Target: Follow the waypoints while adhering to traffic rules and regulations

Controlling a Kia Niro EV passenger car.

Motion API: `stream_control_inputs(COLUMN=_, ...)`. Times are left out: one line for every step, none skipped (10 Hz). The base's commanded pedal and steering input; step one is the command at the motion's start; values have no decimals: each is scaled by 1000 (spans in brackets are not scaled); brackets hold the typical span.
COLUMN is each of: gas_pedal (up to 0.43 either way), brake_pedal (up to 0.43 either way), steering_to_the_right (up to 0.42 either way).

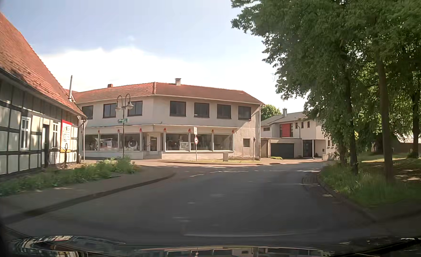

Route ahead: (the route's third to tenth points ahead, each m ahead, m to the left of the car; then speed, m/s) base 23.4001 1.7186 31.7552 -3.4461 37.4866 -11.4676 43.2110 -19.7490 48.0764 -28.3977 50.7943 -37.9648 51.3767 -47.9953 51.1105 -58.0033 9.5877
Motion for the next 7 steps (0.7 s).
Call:
stream_control_inputs(gas_pedal=87, brake_pedal=0, steering_to_the_right=79)
stream_control_inputs(gas_pedal=79, brake_pedal=0, steering_to_the_right=80)
stream_control_inputs(gas_pedal=67, brake_pedal=0, steering_to_the_right=80)
stream_control_inputs(gas_pedal=67, brake_pedal=0, steering_to_the_right=80)
stream_control_inputs(gas_pedal=79, brake_pedal=0, steering_to_the_right=80)
stream_control_inputs(gas_pedal=110, brake_pedal=0, steering_to_the_right=80)
stream_control_inputs(gas_pedal=130, brake_pedal=0, steering_to_the_right=80)
